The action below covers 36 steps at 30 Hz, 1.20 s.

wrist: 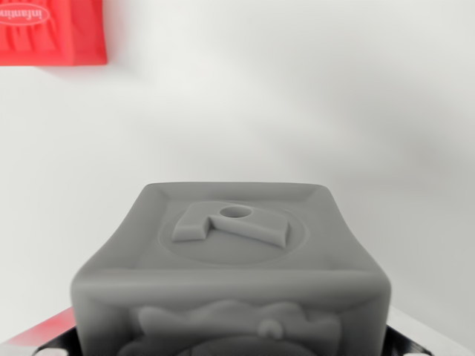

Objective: Destack cube

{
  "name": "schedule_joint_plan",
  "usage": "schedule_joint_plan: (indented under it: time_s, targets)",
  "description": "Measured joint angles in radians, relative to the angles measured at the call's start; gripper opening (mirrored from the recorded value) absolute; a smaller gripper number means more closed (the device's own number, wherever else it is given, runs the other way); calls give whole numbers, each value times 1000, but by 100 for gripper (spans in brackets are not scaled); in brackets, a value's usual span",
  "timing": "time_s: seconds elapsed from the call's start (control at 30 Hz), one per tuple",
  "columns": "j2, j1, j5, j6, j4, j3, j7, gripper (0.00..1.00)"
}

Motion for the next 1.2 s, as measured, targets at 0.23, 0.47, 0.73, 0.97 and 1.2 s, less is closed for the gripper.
schedule_joint_plan:
  time_s: [0.23,0.47,0.73,0.97,1.2]
  targets:
    - [0,-20,1,13,-13,-5,-26,0]
    - [0,-39,2,25,-25,-10,-51,0]
    - [0,-60,4,39,-37,-17,-80,0]
    - [4,-80,6,52,-46,-22,-106,0]
    - [7,-101,7,63,-54,-27,-132,0]
